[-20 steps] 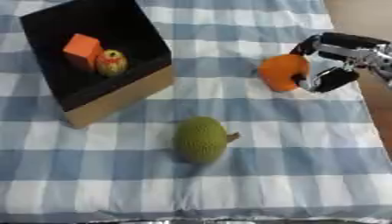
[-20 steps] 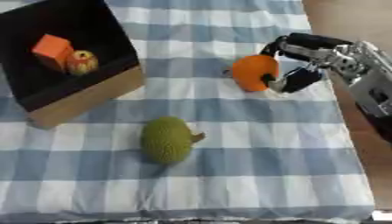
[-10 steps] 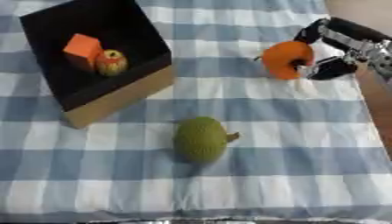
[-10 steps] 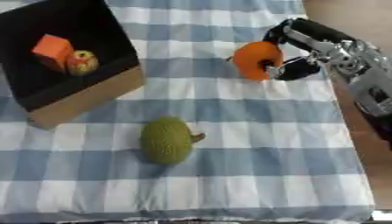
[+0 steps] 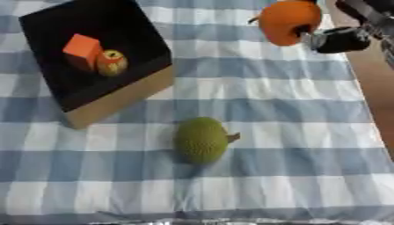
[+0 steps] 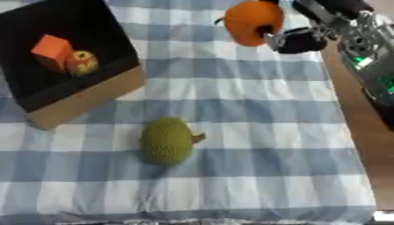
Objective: Pick up objects on the table and place them in the box.
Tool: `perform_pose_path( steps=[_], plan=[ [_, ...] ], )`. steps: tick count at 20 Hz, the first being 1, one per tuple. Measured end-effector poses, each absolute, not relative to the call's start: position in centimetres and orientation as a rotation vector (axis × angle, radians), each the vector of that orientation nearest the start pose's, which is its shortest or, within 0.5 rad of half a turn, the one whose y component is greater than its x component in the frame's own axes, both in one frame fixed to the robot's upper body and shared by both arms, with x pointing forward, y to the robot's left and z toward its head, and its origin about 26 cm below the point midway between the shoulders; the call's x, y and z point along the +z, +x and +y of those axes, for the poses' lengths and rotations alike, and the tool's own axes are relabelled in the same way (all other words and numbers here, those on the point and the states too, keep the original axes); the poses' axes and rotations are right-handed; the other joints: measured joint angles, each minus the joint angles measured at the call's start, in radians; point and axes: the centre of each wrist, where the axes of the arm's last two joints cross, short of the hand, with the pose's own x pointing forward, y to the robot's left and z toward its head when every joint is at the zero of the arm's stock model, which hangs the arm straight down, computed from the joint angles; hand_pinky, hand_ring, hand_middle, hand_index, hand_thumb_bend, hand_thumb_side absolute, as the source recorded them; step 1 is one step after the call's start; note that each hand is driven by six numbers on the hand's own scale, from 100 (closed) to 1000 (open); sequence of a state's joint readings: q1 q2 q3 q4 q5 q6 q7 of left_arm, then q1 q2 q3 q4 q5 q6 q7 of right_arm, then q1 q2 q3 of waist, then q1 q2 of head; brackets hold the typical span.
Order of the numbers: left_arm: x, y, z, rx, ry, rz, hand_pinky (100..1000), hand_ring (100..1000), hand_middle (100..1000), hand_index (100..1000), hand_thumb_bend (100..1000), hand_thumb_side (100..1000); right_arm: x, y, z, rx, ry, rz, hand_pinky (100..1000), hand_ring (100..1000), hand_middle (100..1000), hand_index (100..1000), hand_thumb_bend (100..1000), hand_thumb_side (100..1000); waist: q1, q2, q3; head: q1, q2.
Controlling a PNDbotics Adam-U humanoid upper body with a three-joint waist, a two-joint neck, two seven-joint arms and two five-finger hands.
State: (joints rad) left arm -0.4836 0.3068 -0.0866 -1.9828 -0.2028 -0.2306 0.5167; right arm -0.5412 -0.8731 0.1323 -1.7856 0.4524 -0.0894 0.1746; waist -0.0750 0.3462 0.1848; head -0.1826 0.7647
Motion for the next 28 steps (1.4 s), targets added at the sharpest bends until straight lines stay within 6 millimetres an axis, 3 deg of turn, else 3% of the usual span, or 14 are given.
perform_pose_path(
  steps=[1,4,5,6,13,20,28],
  plan=[
    [24.1,31.3,21.7,-0.091,-0.466,3.466,746,883,748,795,540,632,28.9,33.4,-31.3,1.380,-1.012,-1.974,772,722,441,657,100,137,0.000,0.000,0.000,0.000,0.000],
    [24.1,31.3,21.7,-0.091,-0.466,3.466,746,882,747,795,541,631,31.3,33.6,-29.4,1.437,-0.988,-2.041,772,722,441,657,100,100,0.000,-0.001,0.002,-0.006,0.000],
    [24.1,31.3,21.7,-0.090,-0.466,3.466,747,882,747,795,541,631,32.0,33.8,-28.6,1.456,-0.972,-2.064,771,722,443,660,100,192,0.000,-0.001,0.003,-0.009,0.000],
    [24.1,31.3,21.7,-0.089,-0.465,3.466,747,881,747,795,542,630,32.5,34.1,-27.8,1.475,-0.951,-2.084,771,722,443,661,100,100,0.000,-0.001,0.007,-0.012,0.000],
    [24.6,31.3,21.2,-0.068,-0.413,3.453,748,878,744,795,546,625,34.7,37.1,-21.1,1.562,-0.771,-2.198,771,718,447,666,100,100,-0.001,-0.001,0.035,-0.038,0.000],
    [25.1,31.3,20.1,-0.052,-0.305,3.439,749,874,741,795,556,618,33.5,40.7,-15.8,1.600,-0.735,-2.191,773,727,447,670,100,100,-0.001,-0.001,0.065,-0.067,0.000],
    [25.5,31.3,19.5,-0.037,-0.237,3.429,749,875,741,795,555,619,29.7,44.0,-12.9,1.590,-0.762,-2.107,783,760,478,700,100,100,-0.005,-0.001,0.082,-0.088,-0.011]
  ],
)
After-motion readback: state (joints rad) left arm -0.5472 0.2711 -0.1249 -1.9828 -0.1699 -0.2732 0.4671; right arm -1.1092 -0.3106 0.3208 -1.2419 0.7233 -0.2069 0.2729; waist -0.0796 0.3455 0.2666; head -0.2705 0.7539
